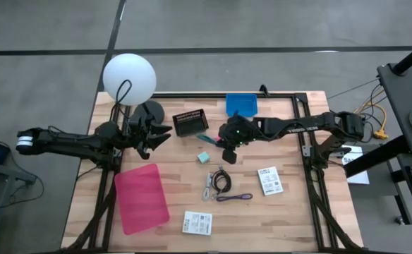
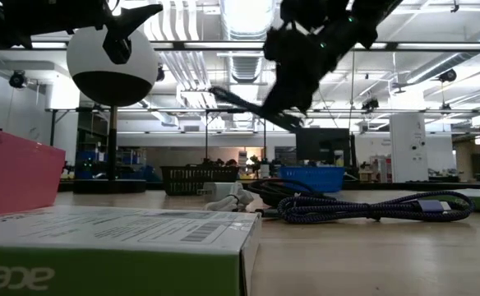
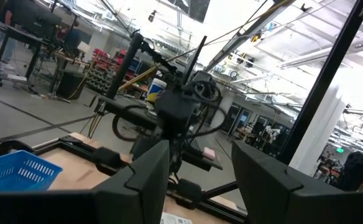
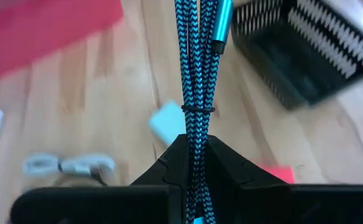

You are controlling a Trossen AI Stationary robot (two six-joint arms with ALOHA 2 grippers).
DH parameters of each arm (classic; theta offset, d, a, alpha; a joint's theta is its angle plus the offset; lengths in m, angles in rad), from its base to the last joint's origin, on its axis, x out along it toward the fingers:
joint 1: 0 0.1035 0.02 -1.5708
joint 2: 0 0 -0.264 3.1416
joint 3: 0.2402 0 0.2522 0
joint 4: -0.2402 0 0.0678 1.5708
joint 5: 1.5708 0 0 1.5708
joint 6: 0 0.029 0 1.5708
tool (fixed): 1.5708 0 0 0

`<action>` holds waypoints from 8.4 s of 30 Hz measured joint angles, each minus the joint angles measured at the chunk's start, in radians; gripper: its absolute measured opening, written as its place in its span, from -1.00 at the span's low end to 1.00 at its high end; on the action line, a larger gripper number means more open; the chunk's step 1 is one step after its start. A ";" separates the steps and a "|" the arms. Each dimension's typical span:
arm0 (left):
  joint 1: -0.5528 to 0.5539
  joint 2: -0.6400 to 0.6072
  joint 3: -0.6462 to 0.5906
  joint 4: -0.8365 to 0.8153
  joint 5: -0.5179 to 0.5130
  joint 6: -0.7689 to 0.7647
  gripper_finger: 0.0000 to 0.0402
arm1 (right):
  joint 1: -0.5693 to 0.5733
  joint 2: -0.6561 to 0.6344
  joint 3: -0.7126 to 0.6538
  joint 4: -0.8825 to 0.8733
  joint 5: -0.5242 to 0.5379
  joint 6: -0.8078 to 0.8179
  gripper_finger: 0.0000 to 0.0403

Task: Pick and place items into bin
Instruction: Put the blue patterned charger cable into the light pink bin

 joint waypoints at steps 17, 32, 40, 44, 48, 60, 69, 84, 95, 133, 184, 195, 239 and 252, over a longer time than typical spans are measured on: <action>0.000 0.000 0.000 0.000 0.000 0.000 -0.20 | 0.012 0.000 -0.077 0.324 -0.025 0.041 -0.86; 0.000 0.028 0.000 0.000 0.000 0.000 -0.20 | 0.014 0.000 -0.137 0.612 -0.026 0.084 -0.86; 0.000 0.059 0.000 0.000 0.000 0.000 -0.20 | 0.016 0.000 -0.139 0.712 -0.025 0.095 -0.86; 0.000 0.070 0.000 0.001 0.000 0.000 -0.20 | 0.023 0.000 -0.139 0.741 -0.026 0.096 -0.86; 0.000 0.074 0.000 0.003 0.000 0.000 -0.20 | 0.034 0.000 -0.139 0.764 -0.038 0.121 -0.86; 0.000 0.081 0.000 0.034 -0.006 0.040 -0.20 | 0.067 0.000 -0.098 0.777 -0.051 0.142 -0.86; 0.000 0.129 -0.001 0.144 -0.007 0.090 -0.20 | 0.071 0.000 -0.040 0.768 -0.050 0.139 -0.86; 0.000 0.357 -0.001 0.543 -0.006 0.107 -0.20 | 0.071 0.000 -0.032 0.741 -0.049 0.093 -0.86; 0.000 0.494 0.044 0.726 -0.005 0.109 -0.20 | 0.071 0.001 -0.032 0.697 -0.048 0.091 -0.86; 0.002 0.590 0.132 0.725 -0.005 0.114 -0.21 | 0.071 0.001 -0.032 0.690 -0.047 0.091 -0.86; 0.003 0.580 0.130 0.724 0.034 0.107 -0.92 | 0.075 -0.013 -0.033 0.621 -0.050 0.152 -0.15; 0.003 0.565 0.102 0.723 0.053 0.106 -0.94 | 0.061 -0.107 -0.030 0.427 -0.048 0.129 -0.14; -0.068 0.106 0.173 -0.293 0.158 -0.023 -0.94 | 0.060 -0.202 -0.029 0.124 0.068 0.083 -0.14; -0.072 0.110 0.195 -0.331 0.148 -0.125 -0.94 | 0.055 -0.202 -0.029 0.124 0.069 0.004 -0.14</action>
